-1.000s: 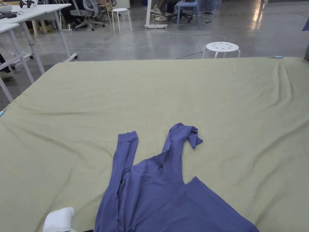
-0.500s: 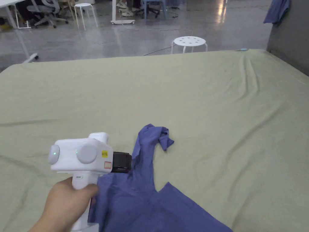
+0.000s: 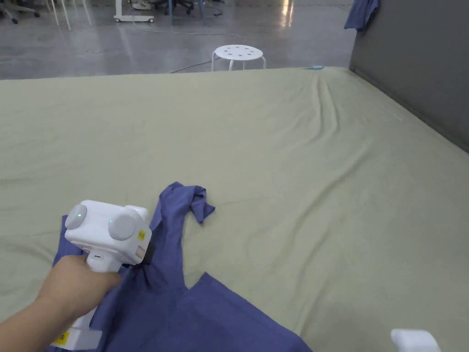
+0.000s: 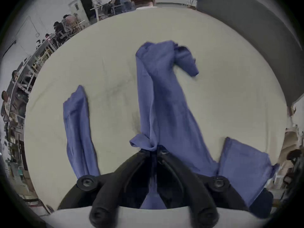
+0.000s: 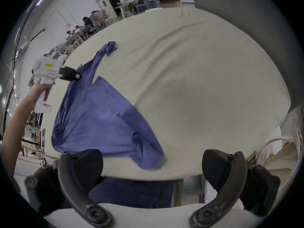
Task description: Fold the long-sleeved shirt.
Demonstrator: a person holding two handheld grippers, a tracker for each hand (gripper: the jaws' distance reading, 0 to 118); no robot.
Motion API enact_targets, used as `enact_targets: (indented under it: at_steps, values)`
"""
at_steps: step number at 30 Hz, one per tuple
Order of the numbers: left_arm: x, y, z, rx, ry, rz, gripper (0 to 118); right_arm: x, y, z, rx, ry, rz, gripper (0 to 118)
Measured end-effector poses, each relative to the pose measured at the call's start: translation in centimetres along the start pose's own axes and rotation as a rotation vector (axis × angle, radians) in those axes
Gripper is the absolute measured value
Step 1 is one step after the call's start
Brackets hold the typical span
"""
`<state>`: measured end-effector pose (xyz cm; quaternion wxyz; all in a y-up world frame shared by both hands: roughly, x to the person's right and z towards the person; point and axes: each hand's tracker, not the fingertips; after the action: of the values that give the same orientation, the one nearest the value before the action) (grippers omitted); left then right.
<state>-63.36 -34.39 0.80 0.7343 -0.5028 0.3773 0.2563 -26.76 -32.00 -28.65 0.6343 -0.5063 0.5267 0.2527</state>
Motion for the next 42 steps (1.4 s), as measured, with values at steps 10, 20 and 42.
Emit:
enact_targets:
  at_steps: [10,20,42]
  values:
    - [-3.7,1.4,11.4,0.230,-0.053,0.124,3,-2.0,0.1,-3.0,-0.057,-0.011,0.065,3]
    - [-4.4,2.3,34.1,0.652,-0.078,0.078,3,-6.0,8.0,16.8,0.445,-0.152,0.306,3]
    - [-15.1,25.2,52.1,1.029,0.096,0.439,3,-18.1,52.3,36.3,0.894,-0.155,0.197,3]
